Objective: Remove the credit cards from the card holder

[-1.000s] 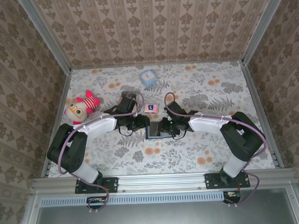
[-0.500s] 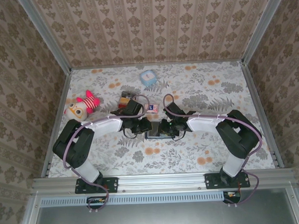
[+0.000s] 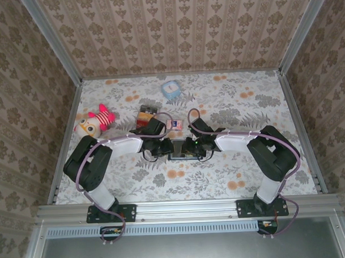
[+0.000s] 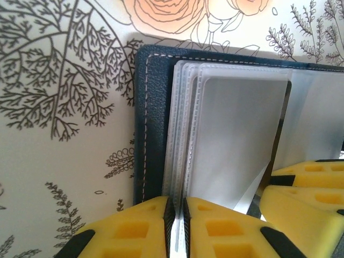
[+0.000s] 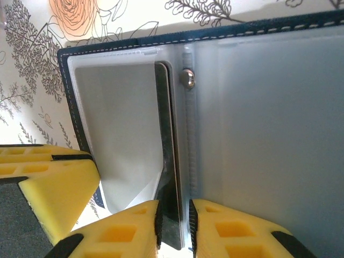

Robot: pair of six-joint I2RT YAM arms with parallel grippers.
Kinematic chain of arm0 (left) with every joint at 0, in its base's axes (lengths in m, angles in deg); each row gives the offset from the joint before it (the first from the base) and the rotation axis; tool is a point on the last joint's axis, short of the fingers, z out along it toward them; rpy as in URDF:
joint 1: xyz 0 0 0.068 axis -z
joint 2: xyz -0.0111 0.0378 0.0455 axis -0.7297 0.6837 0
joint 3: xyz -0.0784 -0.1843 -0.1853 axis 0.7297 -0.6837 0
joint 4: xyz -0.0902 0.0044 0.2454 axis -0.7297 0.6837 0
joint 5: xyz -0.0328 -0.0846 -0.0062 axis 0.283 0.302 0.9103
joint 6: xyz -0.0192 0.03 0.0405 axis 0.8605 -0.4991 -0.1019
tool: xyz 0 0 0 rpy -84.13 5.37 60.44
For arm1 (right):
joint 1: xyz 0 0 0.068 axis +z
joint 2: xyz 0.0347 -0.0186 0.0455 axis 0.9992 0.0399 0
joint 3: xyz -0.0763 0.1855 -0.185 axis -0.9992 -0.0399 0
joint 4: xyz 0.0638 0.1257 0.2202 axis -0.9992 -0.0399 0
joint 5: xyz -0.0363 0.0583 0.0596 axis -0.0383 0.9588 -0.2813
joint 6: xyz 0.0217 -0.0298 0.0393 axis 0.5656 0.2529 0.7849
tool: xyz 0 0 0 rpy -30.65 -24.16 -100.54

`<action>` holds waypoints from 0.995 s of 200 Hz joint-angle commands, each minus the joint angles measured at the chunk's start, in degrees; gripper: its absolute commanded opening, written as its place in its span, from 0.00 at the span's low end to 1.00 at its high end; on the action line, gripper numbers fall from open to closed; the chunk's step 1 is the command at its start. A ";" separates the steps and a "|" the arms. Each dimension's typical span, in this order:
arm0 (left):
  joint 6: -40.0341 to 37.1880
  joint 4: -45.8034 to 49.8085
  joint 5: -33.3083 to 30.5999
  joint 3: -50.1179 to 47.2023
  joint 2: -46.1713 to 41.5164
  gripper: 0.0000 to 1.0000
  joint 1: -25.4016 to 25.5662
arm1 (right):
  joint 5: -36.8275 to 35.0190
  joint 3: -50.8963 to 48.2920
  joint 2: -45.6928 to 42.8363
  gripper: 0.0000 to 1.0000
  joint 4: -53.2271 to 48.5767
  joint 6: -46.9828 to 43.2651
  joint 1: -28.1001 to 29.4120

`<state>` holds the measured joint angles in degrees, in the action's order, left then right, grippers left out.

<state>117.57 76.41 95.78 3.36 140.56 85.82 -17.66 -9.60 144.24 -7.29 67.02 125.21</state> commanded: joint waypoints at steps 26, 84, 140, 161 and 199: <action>0.88 0.62 -0.25 -1.63 1.53 0.18 0.83 | 0.28 1.40 1.79 0.24 -3.27 -1.29 -0.23; 0.89 0.58 -0.34 -1.62 1.43 0.18 1.02 | 1.14 2.17 3.30 0.22 -4.15 -2.16 -0.23; 0.22 2.37 -0.96 -0.73 -0.16 0.23 0.96 | -0.07 2.20 3.36 0.15 -5.95 -3.03 -0.23; -0.54 4.13 -1.70 0.04 -0.95 0.24 0.98 | -0.25 2.02 2.58 0.12 -6.50 -3.47 -0.23; -1.68 6.03 -3.20 0.51 -1.61 0.25 0.97 | -1.43 2.32 0.15 0.12 -8.31 -4.33 -0.40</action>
<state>117.70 77.28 94.95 3.25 140.19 86.33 -16.79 -7.65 145.79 -10.07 63.94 124.97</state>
